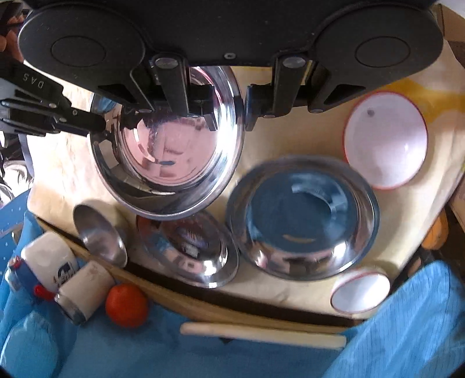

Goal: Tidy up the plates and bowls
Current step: 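Lift the large steel plate with the right gripper over the deep steel plate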

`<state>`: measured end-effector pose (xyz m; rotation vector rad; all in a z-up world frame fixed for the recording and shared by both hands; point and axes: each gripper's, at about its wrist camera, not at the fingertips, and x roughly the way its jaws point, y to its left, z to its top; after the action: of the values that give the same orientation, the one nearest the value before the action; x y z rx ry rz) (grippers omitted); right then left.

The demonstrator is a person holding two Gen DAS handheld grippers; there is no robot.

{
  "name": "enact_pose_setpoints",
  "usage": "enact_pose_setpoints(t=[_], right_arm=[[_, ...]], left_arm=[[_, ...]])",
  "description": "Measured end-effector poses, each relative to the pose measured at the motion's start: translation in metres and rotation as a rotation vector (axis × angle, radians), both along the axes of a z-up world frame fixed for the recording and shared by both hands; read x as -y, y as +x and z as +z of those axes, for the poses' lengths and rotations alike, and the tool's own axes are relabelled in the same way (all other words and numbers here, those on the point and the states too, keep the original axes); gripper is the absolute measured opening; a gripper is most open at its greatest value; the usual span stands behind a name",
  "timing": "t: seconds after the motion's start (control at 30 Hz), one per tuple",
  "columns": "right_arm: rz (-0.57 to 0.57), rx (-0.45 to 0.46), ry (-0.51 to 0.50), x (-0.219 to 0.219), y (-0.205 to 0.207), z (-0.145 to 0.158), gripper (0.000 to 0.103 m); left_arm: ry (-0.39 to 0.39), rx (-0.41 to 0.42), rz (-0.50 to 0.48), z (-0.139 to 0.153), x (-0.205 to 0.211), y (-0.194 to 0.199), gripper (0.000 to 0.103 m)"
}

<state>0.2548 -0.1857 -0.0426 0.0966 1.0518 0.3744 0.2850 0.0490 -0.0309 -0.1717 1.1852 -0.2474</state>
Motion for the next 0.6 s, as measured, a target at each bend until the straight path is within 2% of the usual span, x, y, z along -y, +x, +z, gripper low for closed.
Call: enact_pose_setpoints(t=[0.13,0.33,0.6], right_arm=[[0.015,0.035,0.033,-0.016,0.019,0.002,0.012],[0.106,0.087,0.035,-0.057,0.067,0.004,0.012],[0.271,0.126,-0.044,-0.116,0.117,-0.005,0.012]], left_arm=[[0.033,0.042,0.044,0.012,-0.012,0.016,0.018],[0.134,0.095,0.150,0.017,-0.038,0.039,0.018],[0.197,0.060,0.299,-0.003,-0.074,0.064,0.020]])
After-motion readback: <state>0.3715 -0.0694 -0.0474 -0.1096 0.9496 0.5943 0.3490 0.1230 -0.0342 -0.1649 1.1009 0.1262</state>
